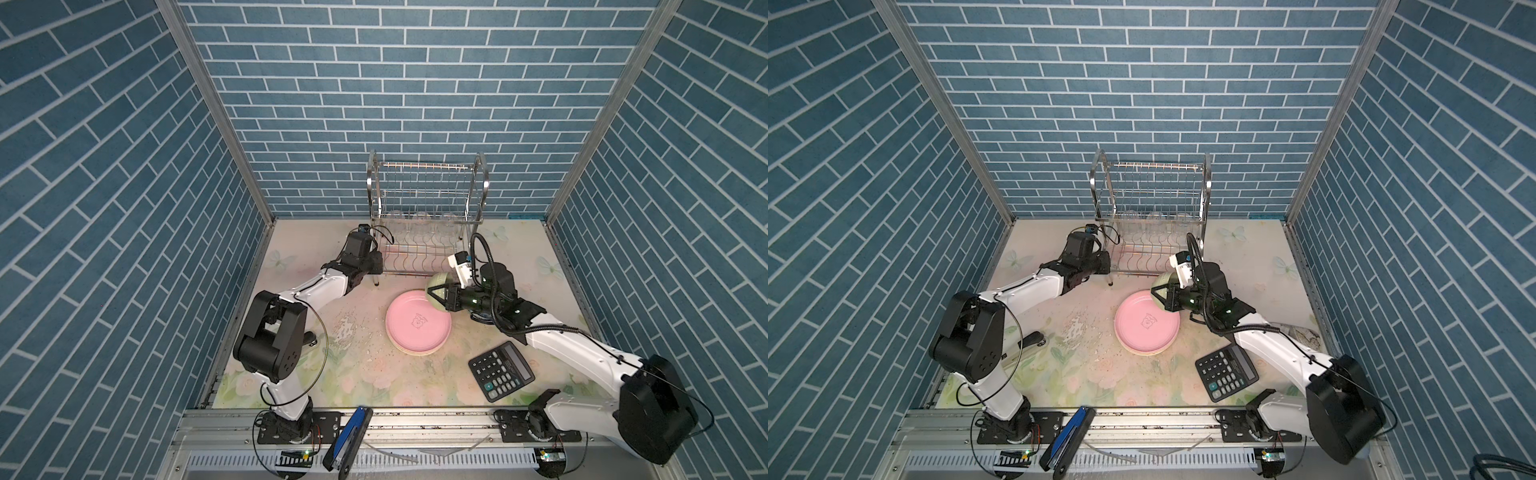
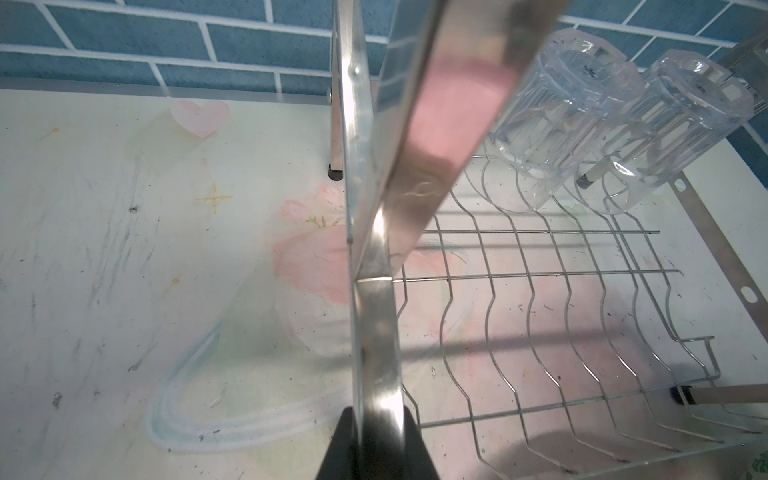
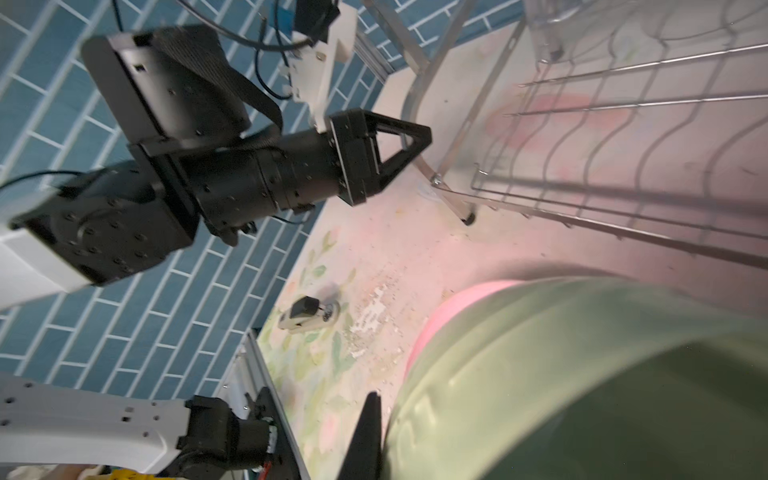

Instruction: Unload the mixed dishes from the dish rack

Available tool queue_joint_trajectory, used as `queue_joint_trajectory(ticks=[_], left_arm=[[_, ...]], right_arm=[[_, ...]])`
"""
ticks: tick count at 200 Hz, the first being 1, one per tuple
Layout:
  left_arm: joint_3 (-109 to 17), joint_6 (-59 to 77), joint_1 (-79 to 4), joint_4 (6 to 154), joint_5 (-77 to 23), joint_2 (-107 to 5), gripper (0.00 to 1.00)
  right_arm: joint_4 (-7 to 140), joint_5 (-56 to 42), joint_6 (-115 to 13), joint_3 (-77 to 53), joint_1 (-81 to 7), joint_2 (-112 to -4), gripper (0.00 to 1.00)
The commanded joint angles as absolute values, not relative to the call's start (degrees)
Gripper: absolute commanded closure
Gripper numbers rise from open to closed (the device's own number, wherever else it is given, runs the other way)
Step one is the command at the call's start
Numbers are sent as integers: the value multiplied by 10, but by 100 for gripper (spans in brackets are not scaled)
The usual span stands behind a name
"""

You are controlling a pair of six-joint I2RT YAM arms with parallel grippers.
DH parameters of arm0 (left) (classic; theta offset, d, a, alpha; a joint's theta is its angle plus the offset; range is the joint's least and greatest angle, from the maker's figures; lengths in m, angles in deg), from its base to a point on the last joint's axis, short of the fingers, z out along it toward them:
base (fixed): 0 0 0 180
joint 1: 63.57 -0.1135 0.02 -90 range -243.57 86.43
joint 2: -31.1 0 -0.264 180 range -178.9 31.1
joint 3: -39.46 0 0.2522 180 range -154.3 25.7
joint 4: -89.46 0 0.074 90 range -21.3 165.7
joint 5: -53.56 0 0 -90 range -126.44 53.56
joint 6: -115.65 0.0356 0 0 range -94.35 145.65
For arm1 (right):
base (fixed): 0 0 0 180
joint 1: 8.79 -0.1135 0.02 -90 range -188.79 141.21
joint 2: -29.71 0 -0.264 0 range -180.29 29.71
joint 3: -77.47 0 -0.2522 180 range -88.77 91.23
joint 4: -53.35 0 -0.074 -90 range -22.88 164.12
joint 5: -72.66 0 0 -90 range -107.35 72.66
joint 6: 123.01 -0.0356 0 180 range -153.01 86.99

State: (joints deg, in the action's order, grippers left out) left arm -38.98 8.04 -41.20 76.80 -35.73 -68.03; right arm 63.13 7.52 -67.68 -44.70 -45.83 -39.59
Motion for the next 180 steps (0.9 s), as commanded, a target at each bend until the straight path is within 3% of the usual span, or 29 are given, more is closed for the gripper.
queue_joint_trajectory(ticks=[1, 30, 87, 180], left_arm=[[-388, 31, -421, 761, -366, -694, 91], [-387, 30, -422, 760, -367, -692, 91], [-390, 30, -421, 758, -365, -690, 91], [-389, 31, -421, 757, -364, -691, 91]], right_arm=[[856, -55, -572, -382, -469, -354, 100], [994, -156, -549, -335, -471, -357, 100], [1111, -289, -498, -261, -470, -438, 100], [1120, -275, -465, -204, -435, -576, 100]])
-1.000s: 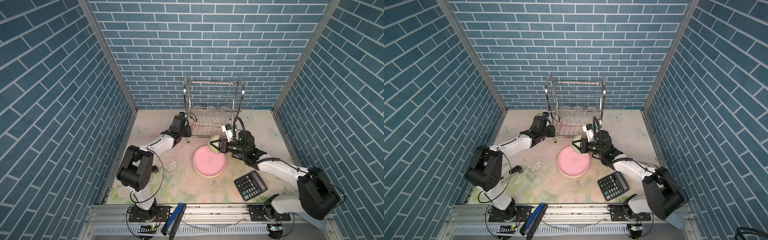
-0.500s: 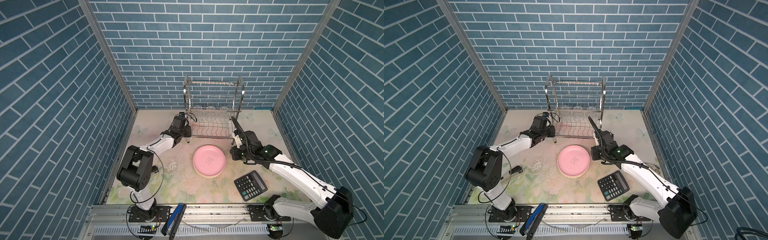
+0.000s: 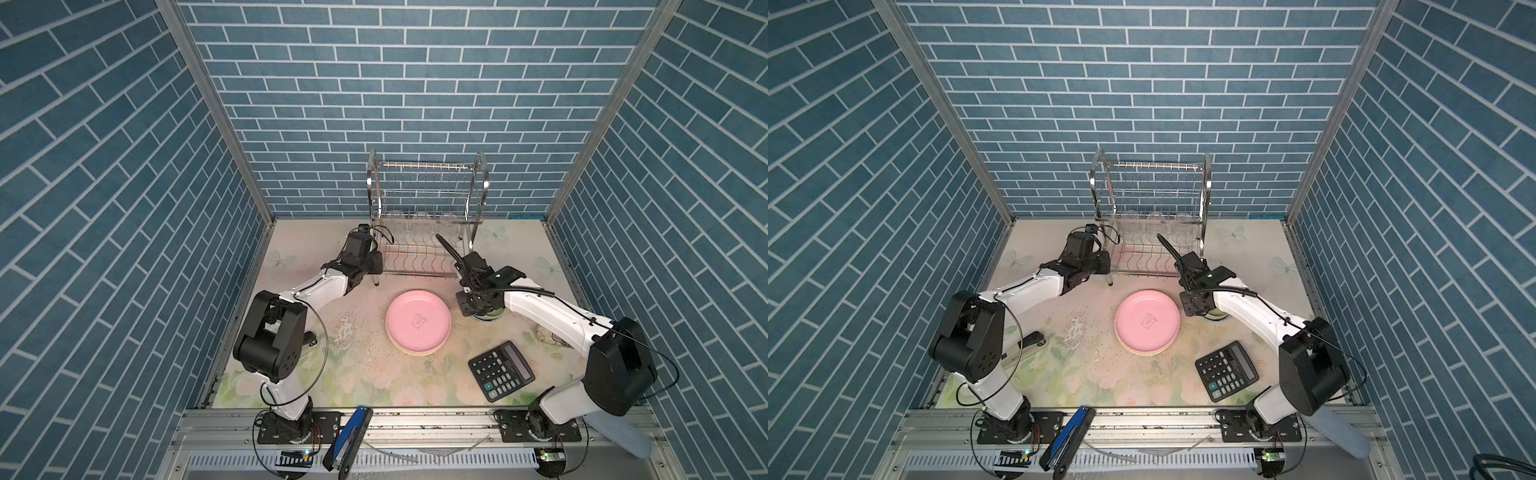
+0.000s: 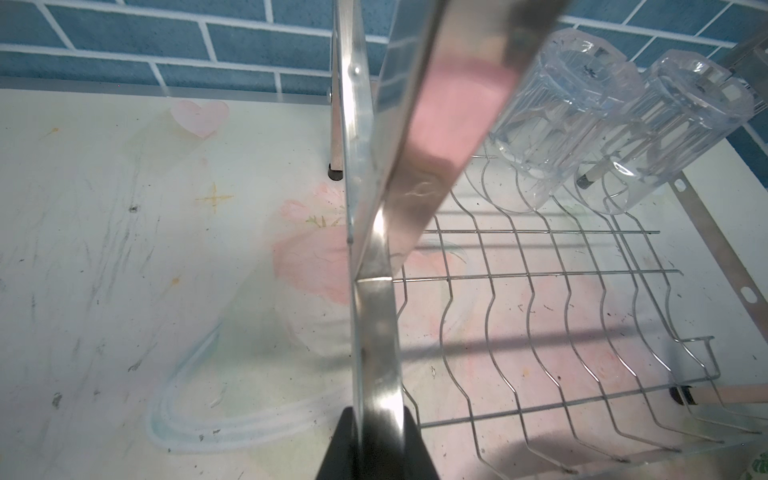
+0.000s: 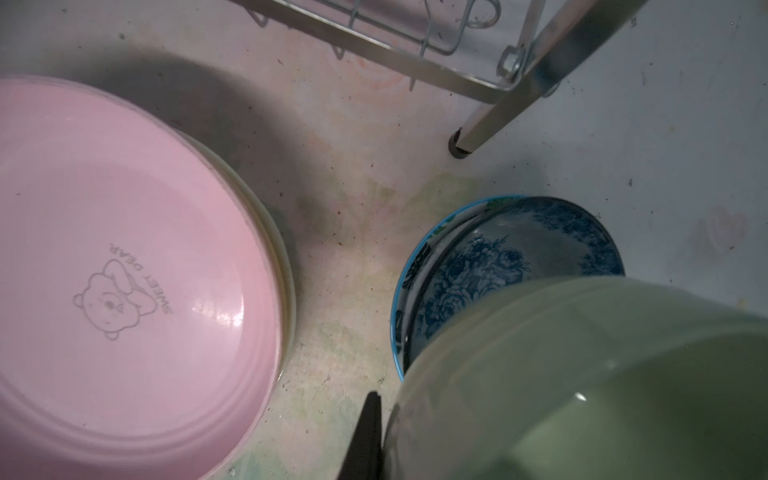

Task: Unload the mixed dishes from the dish rack
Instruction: 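Lower the pale green bowl into the blue floral bowl and open the right gripper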

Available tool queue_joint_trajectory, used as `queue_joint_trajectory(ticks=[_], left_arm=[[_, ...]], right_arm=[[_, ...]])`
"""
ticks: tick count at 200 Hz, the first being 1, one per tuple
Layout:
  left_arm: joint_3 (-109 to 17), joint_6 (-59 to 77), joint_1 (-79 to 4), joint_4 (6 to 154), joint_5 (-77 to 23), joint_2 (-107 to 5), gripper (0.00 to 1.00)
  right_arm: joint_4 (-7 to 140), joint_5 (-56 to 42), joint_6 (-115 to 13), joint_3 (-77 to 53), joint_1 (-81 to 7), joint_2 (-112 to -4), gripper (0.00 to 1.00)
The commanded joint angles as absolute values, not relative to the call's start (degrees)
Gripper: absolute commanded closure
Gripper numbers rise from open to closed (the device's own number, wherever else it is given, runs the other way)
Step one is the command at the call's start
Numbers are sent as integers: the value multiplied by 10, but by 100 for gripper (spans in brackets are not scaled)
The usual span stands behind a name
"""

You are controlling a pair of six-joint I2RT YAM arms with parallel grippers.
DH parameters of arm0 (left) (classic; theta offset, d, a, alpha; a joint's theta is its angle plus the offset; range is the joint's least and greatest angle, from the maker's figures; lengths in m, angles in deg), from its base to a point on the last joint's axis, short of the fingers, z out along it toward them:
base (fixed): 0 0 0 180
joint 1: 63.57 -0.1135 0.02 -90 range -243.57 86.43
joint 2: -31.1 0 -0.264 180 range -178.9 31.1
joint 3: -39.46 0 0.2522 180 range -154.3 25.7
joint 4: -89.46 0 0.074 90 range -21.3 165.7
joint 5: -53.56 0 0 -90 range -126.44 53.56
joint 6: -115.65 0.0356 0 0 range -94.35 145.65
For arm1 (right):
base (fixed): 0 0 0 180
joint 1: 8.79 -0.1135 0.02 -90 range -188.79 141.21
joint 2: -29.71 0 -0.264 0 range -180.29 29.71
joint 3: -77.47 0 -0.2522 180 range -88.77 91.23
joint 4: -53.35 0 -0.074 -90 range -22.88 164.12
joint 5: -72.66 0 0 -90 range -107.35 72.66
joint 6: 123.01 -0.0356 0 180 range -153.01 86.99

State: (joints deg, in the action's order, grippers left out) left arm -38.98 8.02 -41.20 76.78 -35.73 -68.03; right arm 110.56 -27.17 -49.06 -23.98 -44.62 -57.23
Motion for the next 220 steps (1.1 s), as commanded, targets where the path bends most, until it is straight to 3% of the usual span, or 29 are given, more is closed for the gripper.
queue_joint_trajectory(ticks=[1, 96, 169, 220], left_arm=[[-389, 31, -421, 757, -364, -691, 91], [-390, 31, -421, 757, -365, -694, 91], [-392, 31, -422, 756, -364, -695, 91], [-389, 30, -421, 758, -364, -695, 91]], right_arm=[[1120, -274, -465, -205, -434, -577, 100], [1102, -225, -462, -202, -397, -623, 100], [1094, -215, -469, -213, -388, -638, 70], [1107, -223, -476, -216, -388, -608, 63]])
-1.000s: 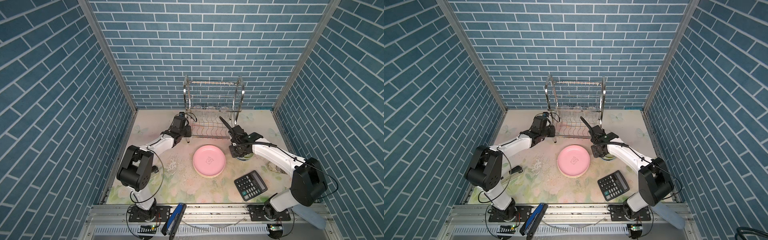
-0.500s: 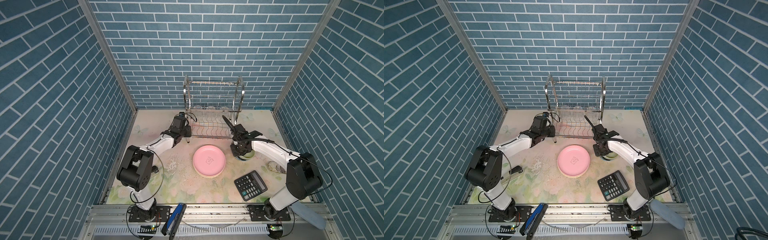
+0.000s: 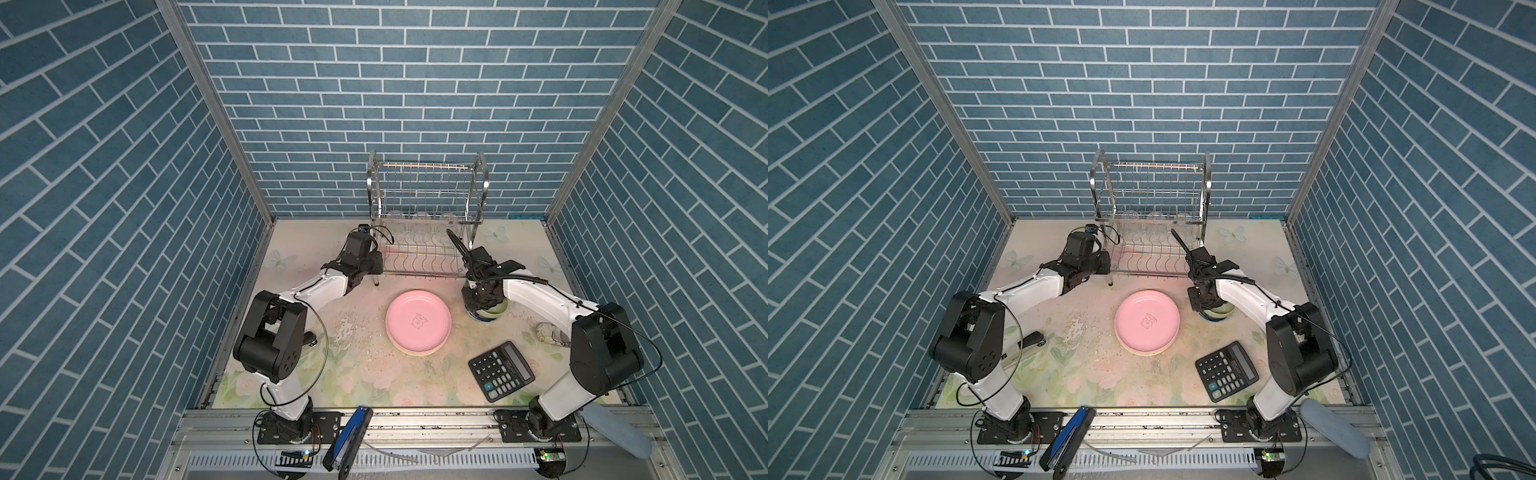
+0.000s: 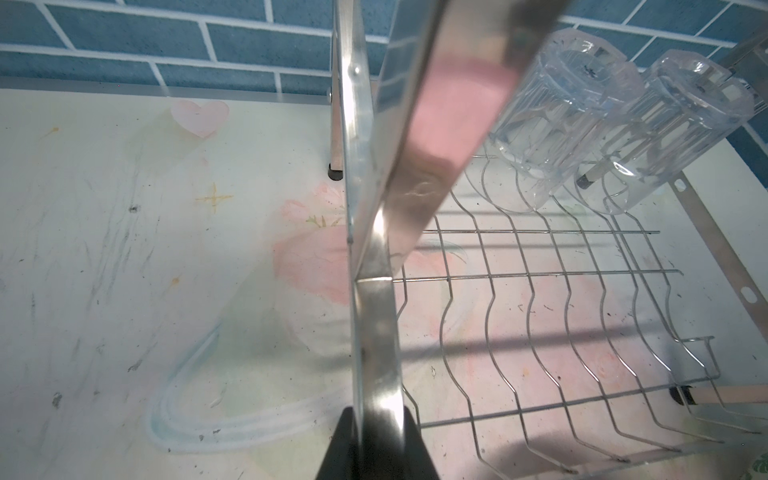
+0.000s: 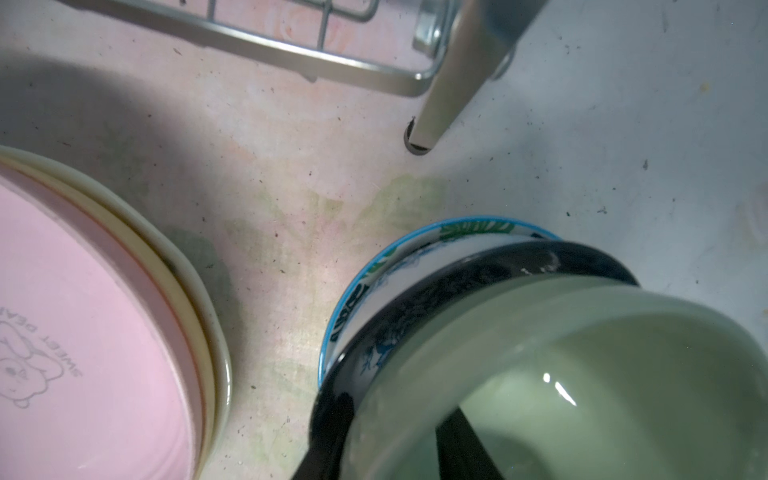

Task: Unload the mixed dishes from the dish rack
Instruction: 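Lower the pale green bowl into the blue floral bowl and open the right gripper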

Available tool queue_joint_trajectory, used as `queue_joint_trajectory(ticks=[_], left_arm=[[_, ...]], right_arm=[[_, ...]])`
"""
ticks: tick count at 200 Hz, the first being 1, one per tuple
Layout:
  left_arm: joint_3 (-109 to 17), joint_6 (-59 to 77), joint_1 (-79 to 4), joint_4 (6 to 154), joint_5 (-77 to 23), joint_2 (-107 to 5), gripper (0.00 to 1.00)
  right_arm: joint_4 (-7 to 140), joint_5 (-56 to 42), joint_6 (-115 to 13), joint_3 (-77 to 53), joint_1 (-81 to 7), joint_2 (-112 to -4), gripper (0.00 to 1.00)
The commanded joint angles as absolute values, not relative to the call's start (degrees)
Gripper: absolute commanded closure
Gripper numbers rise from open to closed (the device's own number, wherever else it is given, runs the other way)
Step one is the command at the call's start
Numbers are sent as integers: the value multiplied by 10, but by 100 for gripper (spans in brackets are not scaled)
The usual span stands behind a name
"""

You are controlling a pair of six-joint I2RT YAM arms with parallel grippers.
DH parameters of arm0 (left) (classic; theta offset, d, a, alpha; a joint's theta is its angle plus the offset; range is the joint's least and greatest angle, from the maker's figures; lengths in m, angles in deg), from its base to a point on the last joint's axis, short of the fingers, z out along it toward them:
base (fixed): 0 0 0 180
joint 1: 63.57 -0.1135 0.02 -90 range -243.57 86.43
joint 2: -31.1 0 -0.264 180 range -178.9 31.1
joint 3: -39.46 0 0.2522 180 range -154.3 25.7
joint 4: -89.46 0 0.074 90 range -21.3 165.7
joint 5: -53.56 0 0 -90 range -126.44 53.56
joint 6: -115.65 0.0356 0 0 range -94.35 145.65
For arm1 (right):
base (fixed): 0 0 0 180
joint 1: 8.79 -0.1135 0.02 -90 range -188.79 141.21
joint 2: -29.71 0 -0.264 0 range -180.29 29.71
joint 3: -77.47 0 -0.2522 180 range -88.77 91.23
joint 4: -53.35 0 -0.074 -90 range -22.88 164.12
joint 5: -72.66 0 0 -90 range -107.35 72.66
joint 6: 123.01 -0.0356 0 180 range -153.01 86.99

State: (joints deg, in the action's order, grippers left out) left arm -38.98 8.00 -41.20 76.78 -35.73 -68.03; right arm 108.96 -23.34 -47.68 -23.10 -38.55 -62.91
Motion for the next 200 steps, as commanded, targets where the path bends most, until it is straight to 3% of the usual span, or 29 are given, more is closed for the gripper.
queue_joint_trajectory(ticks=[1, 42, 117, 150, 200], left_arm=[[-389, 30, -421, 758, -364, -695, 91], [-391, 29, -421, 759, -363, -696, 91], [-390, 29, -421, 758, -363, -694, 91], [-392, 26, -421, 761, -360, -698, 91], [-393, 25, -421, 759, -360, -700, 91]], right_arm=[[1108, -223, -476, -216, -388, -607, 63], [1110, -199, -481, -224, -386, -576, 71], [1115, -198, -487, -239, -386, -563, 74], [1098, -191, -496, -255, -386, -556, 93], [1076, -177, -503, -270, -385, -573, 97]])
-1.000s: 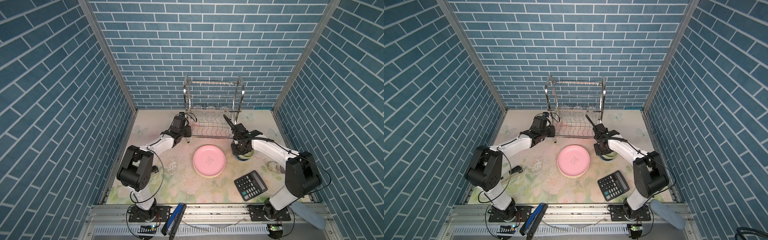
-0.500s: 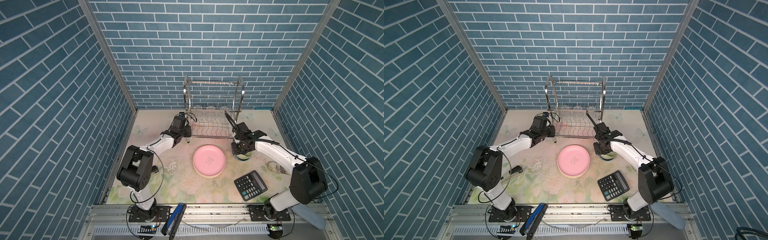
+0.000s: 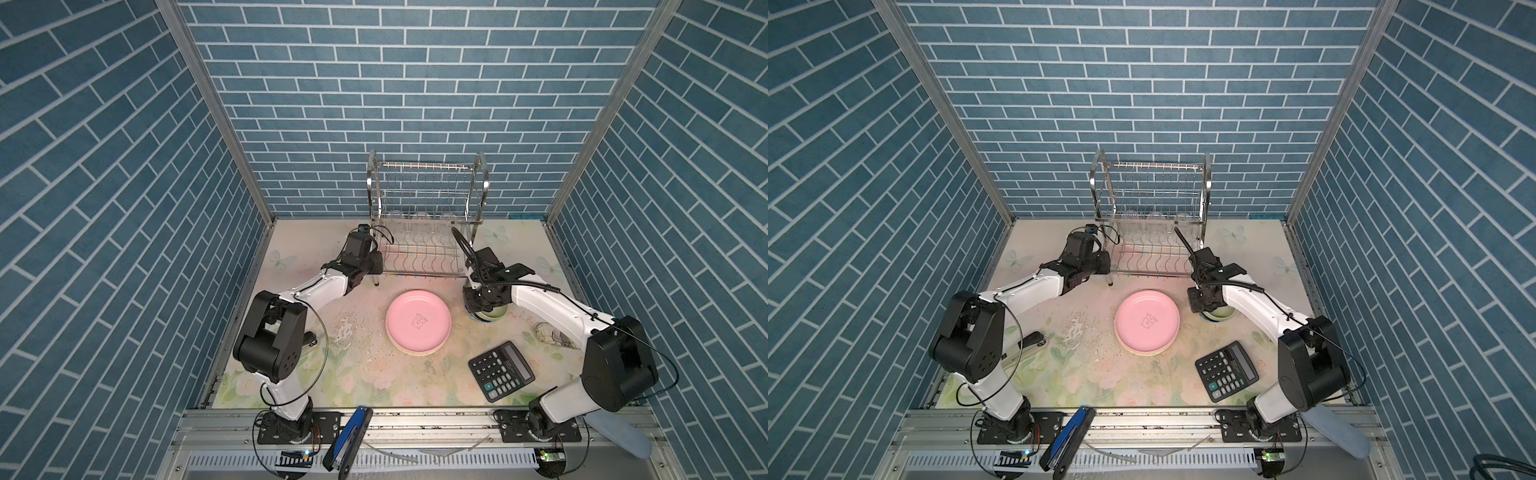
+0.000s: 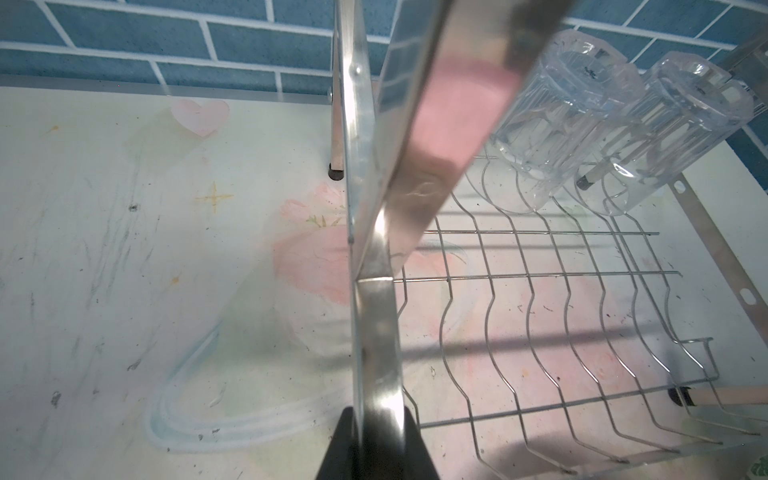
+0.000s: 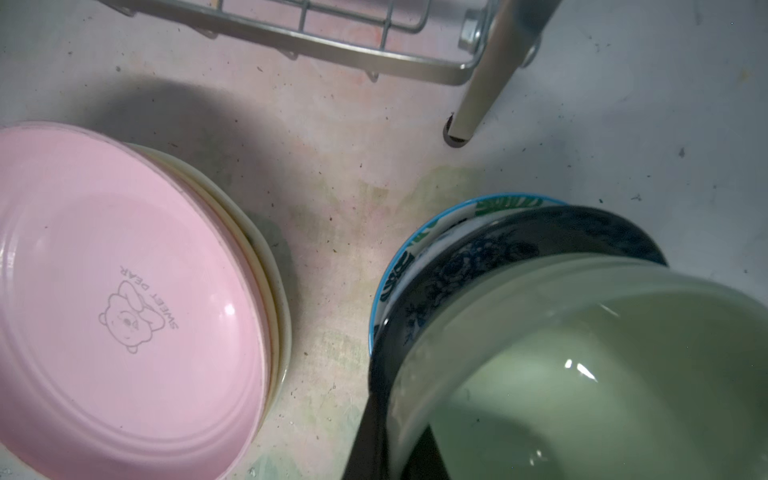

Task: Unload the mixed dishes from the dish rack
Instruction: 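Lower the pale green bowl into the blue floral bowl and open the right gripper, then raise the right gripper back up to the glass tumblers in the rack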

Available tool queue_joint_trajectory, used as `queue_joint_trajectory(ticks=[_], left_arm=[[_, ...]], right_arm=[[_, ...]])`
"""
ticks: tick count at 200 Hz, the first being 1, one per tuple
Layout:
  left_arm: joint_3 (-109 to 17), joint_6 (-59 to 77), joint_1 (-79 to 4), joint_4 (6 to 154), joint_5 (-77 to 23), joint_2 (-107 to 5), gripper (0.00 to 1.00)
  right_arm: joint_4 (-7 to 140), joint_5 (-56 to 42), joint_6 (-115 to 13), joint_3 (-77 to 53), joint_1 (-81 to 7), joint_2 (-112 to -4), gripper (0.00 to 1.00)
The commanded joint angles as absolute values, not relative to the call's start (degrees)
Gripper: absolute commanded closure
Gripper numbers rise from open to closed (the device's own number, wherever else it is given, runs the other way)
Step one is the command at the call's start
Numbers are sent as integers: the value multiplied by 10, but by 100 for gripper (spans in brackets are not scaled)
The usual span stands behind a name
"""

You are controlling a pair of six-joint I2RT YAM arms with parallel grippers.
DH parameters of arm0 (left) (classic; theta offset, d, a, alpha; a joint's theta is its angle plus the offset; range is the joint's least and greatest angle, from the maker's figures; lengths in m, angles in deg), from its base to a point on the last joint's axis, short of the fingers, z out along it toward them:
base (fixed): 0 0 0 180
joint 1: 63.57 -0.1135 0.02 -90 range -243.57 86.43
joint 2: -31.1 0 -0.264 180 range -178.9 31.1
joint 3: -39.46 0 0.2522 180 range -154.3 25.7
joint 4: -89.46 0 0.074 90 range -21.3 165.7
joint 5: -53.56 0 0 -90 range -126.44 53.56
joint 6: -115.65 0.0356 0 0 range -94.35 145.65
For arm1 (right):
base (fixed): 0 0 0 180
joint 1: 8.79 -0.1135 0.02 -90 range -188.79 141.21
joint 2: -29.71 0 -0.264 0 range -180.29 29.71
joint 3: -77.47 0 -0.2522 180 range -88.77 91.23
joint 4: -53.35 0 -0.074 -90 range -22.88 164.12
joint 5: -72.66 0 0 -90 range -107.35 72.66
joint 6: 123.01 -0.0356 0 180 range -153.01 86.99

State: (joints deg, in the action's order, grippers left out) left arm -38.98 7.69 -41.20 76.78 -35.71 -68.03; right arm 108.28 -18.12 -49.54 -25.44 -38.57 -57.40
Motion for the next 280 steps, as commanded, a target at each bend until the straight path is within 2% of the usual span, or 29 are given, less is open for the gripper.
queue_joint_trajectory(ticks=[1, 30, 133, 199, 243, 280], left_arm=[[-393, 25, -421, 759, -359, -700, 91], [-393, 24, -420, 760, -359, -700, 91], [-393, 22, -421, 761, -357, -701, 91], [-390, 24, -421, 763, -357, -702, 95], [-384, 12, -415, 771, -343, -701, 96], [-383, 10, -411, 771, -342, -703, 96]], right_arm=[[1076, -177, -503, -270, -385, -573, 97], [1064, -177, -501, -272, -386, -575, 97], [1054, -182, -501, -261, -386, -592, 69], [1088, -228, -510, -252, -391, -520, 62], [945, -221, -502, -303, -424, -470, 57], [764, -237, -454, -341, -467, -506, 57]])
